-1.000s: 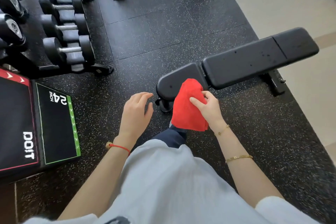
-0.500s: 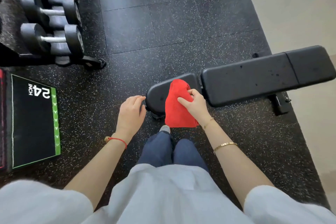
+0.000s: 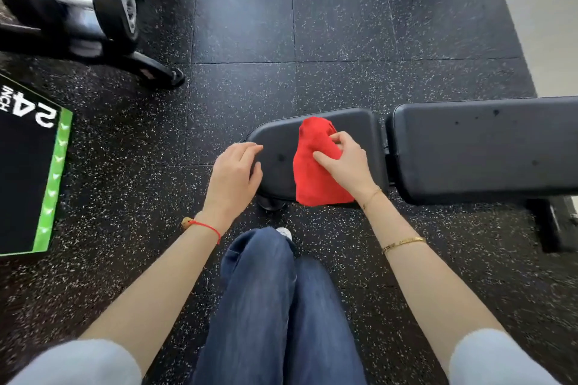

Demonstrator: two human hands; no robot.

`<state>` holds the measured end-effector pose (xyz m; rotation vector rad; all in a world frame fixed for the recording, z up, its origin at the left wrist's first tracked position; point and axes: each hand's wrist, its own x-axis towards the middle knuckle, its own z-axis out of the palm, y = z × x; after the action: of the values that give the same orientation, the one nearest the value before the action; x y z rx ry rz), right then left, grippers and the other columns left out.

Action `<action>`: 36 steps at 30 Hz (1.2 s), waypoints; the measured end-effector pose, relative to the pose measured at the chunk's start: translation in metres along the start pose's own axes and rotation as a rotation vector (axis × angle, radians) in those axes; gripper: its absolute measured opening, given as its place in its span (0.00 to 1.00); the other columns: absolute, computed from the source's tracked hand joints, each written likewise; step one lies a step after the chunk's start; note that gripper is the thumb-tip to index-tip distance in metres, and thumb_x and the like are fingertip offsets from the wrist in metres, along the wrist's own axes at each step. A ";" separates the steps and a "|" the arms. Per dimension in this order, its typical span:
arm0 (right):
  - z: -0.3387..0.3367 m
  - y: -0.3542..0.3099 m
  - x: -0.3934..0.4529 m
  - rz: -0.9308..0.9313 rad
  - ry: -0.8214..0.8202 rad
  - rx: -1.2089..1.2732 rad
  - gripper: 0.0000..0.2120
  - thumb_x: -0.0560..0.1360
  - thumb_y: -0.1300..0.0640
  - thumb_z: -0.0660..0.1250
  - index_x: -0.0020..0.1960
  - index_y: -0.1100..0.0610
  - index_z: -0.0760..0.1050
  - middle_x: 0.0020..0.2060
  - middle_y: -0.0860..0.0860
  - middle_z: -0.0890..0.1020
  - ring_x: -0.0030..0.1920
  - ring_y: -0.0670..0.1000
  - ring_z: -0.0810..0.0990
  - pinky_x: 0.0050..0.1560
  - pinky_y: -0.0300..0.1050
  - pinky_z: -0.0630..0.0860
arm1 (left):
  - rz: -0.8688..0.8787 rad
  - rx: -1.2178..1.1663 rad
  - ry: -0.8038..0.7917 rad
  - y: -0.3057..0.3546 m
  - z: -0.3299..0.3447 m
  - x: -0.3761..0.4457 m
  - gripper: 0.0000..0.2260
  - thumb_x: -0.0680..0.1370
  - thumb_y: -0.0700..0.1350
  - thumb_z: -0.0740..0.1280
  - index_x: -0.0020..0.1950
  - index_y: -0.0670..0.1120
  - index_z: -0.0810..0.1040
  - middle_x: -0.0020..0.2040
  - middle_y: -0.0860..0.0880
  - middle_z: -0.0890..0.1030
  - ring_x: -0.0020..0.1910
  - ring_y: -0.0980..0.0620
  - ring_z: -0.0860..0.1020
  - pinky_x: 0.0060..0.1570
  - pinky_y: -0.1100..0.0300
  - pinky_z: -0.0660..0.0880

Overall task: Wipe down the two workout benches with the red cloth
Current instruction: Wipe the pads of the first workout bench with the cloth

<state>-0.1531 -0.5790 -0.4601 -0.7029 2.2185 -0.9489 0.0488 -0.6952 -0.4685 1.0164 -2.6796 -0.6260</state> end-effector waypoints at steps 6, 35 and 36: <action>0.019 0.060 0.022 -0.227 0.220 -0.274 0.21 0.70 0.52 0.70 0.61 0.51 0.68 0.53 0.49 0.81 0.53 0.58 0.80 0.48 0.51 0.75 | 0.082 0.052 0.084 -0.039 0.068 0.007 0.17 0.78 0.39 0.66 0.67 0.41 0.76 0.66 0.43 0.76 0.67 0.42 0.72 0.66 0.46 0.70; 0.070 0.094 0.034 -0.766 -0.018 -0.855 0.29 0.75 0.39 0.51 0.76 0.36 0.54 0.78 0.39 0.54 0.79 0.53 0.51 0.76 0.61 0.44 | -0.074 -0.009 0.317 -0.053 0.121 0.002 0.17 0.80 0.43 0.65 0.69 0.40 0.74 0.69 0.41 0.73 0.69 0.41 0.69 0.73 0.50 0.64; 0.064 0.098 0.035 -0.747 -0.003 -0.856 0.28 0.75 0.39 0.51 0.75 0.35 0.55 0.78 0.39 0.55 0.79 0.53 0.51 0.76 0.62 0.44 | -0.072 -0.004 0.320 -0.054 0.121 0.001 0.17 0.80 0.43 0.65 0.69 0.40 0.74 0.68 0.41 0.73 0.69 0.41 0.69 0.72 0.49 0.65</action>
<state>-0.1529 -0.5715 -0.5823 -1.9989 2.3436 -0.2208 0.0393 -0.6941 -0.6005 1.1107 -2.3722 -0.4380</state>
